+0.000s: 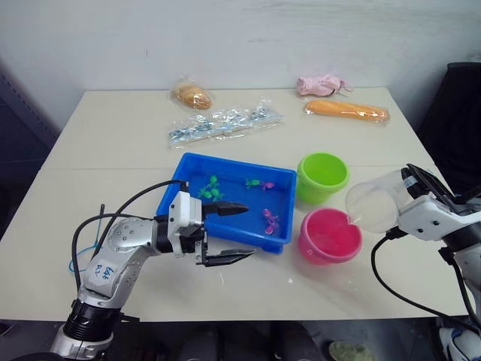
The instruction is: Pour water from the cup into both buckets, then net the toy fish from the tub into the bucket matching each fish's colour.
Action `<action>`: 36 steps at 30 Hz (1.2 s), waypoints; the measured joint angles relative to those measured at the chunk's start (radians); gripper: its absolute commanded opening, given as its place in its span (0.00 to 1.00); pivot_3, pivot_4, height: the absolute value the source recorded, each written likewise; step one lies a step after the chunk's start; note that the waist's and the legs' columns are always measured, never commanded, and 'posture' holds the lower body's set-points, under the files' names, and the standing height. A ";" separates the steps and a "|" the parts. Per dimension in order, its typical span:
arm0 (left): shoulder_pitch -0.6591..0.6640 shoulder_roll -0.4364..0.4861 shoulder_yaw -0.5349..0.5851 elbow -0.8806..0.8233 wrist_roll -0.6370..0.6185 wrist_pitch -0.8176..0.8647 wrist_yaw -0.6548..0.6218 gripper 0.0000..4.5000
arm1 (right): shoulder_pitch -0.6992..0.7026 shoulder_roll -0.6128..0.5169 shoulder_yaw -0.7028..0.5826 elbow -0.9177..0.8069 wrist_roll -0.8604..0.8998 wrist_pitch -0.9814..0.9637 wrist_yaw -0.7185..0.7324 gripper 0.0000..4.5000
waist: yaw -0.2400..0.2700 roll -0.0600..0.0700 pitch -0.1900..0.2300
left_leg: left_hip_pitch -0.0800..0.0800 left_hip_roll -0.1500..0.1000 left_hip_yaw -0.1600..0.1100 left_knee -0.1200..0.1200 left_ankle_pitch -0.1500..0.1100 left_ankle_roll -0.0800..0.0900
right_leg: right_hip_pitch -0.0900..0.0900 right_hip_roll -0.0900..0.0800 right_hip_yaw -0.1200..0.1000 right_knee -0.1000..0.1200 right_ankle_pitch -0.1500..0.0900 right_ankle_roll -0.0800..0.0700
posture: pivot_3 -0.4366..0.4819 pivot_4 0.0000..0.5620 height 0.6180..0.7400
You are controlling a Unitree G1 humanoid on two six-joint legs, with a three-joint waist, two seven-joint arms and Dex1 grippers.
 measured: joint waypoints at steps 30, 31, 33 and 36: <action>-0.073 -0.047 0.071 0.076 -0.031 0.018 0.066 1.00 | -0.254 0.104 -0.130 -0.022 0.668 0.738 -0.030 0.03 | -0.002 0.000 0.000 | 0.000 0.001 0.000 0.000 0.000 0.001 | 0.000 0.000 0.000 0.002 0.000 0.000 | 0.48 0.27 1.00; -0.075 -0.050 0.078 0.076 -0.036 0.025 0.074 1.00 | -0.281 0.083 -0.110 0.000 0.657 0.754 -0.035 0.03 | -0.003 0.000 0.000 | 0.000 0.001 0.000 0.000 0.000 0.001 | 0.000 0.000 0.000 0.002 0.000 0.000 | 0.48 0.27 1.00; -0.082 -0.063 0.086 0.073 -0.048 0.042 0.098 1.00 | -0.328 0.026 -0.058 0.050 0.616 0.801 -0.046 0.03 | -0.002 0.000 0.000 | -0.001 0.000 0.000 0.000 0.000 0.001 | 0.000 0.000 0.000 0.001 0.000 0.000 | 0.48 0.27 1.00; -0.083 -0.073 0.106 0.070 -0.067 0.064 0.131 1.00 | -0.388 -0.030 0.012 0.139 0.568 0.820 -0.040 0.03 | 0.002 0.000 0.000 | -0.002 0.000 0.000 0.001 0.000 0.001 | -0.002 0.000 -0.001 0.001 0.000 0.000 | 0.48 0.27 1.00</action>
